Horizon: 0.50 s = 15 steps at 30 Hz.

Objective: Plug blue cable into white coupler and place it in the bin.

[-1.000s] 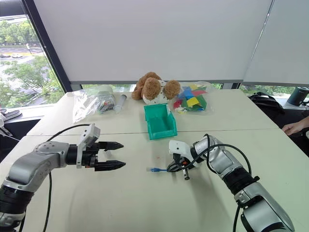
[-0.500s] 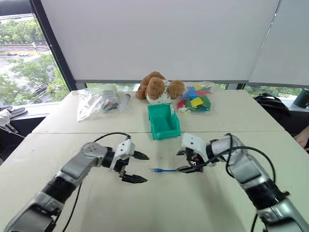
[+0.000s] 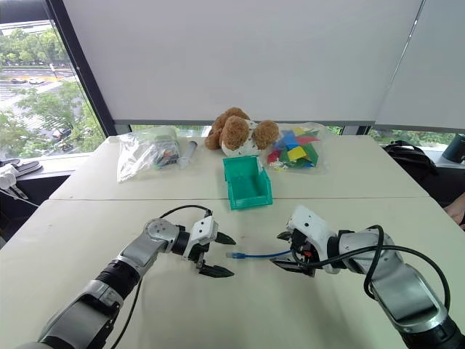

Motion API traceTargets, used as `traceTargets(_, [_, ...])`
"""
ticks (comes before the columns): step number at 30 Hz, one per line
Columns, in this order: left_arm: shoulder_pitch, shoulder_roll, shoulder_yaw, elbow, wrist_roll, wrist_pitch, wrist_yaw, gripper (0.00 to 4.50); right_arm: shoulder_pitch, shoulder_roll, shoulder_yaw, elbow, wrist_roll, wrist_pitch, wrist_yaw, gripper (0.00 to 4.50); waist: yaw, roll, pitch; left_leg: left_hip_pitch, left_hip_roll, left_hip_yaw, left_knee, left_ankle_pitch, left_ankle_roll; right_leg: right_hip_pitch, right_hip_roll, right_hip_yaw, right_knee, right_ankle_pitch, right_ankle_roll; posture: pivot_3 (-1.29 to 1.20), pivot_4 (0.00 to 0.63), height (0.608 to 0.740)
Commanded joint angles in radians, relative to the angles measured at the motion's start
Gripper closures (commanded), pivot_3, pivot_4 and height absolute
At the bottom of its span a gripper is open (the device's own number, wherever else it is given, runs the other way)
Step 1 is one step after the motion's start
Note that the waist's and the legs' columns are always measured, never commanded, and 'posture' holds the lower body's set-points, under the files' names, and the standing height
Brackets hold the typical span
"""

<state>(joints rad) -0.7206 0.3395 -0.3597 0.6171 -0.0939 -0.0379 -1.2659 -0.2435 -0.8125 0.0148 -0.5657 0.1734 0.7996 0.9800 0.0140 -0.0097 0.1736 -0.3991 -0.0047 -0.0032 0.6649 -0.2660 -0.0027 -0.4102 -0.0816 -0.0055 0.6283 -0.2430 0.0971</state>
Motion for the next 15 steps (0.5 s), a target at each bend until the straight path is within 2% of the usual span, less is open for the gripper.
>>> traceTargets(1, [0.009,-0.004,-0.008,0.012,0.029,-0.022,-0.012,1.83,0.012,-0.022,-0.037,-0.056,0.023,0.014,-0.035,1.57,-0.001,0.0,0.0,0.0,0.0,0.0,0.0,0.0,0.0,0.0,0.0,0.0,0.0,0.0,0.0,0.0,0.15,0.74])
traceTargets(6, [0.031,0.001,-0.002,-0.01,0.032,-0.03,-0.018,4.35,0.065,-0.01,-0.075,-0.118,0.086,0.065,-0.067,1.57,-0.001,0.0,0.0,0.0,0.0,0.0,0.0,-0.001,0.001,0.0,0.0,0.0,0.0,0.001,0.002,0.0,0.15,0.74])
traceTargets(11, [0.044,0.02,0.066,-0.081,-0.014,-0.01,0.005,4.44,0.141,0.1,-0.181,-0.197,0.245,0.222,-0.14,1.57,-0.003,0.0,0.0,0.0,0.0,-0.001,0.0,-0.001,0.001,0.0,0.0,0.0,0.0,0.001,0.002,0.0,0.15,0.74])
traceTargets(15, [0.042,0.016,0.143,-0.156,-0.068,-0.006,0.051,4.44,0.12,0.295,-0.238,-0.212,0.378,0.401,-0.269,1.57,-0.002,0.0,0.0,-0.001,0.001,-0.002,0.0,-0.001,0.001,-0.001,0.001,-0.001,0.0,0.001,0.001,0.0,0.15,0.74])
